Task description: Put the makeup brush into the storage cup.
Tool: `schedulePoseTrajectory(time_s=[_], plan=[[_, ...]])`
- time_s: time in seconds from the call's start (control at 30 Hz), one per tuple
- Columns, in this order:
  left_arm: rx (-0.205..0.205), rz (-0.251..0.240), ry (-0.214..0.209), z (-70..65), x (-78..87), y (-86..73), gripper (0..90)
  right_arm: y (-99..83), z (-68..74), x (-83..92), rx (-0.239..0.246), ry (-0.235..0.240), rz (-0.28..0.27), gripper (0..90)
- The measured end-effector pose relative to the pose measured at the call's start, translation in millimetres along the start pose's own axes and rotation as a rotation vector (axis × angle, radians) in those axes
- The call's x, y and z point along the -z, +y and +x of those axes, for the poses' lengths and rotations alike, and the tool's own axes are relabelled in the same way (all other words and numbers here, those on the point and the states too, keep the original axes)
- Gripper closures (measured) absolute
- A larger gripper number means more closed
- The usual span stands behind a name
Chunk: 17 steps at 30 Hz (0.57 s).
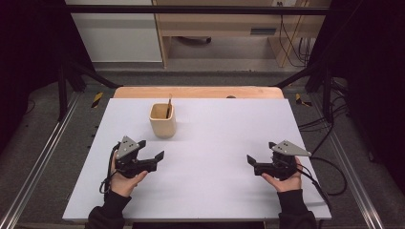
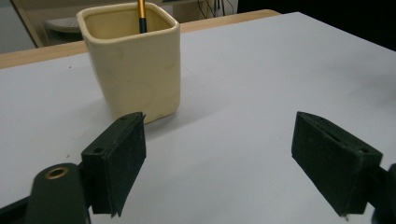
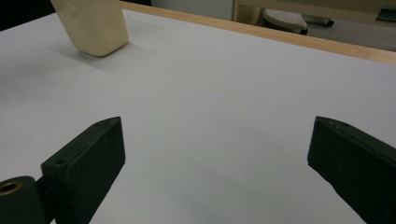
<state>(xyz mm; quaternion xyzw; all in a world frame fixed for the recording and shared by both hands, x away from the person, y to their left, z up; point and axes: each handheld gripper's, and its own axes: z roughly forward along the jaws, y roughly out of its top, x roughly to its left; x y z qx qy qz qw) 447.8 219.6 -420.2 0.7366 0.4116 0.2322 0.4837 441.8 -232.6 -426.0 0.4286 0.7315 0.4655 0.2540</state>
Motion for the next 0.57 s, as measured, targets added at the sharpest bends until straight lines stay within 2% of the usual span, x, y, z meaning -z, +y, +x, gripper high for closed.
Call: schedulePoseTrajectory(time_s=[0.13,0.33,0.57], plan=[[-0.004,0.014,0.010,1.5,3.6,-6.5,13.9,-0.5,0.1,0.3,0.007,0.002,0.000,4.5],[0.015,0.025,0.019,7.6,7.8,-16.8,11.8,-2.0,1.1,0.8,0.009,0.002,0.006,4.4],[0.029,0.027,0.025,14.0,12.0,-21.4,11.2,-3.8,0.8,1.1,-0.002,0.001,0.007,4.4]])
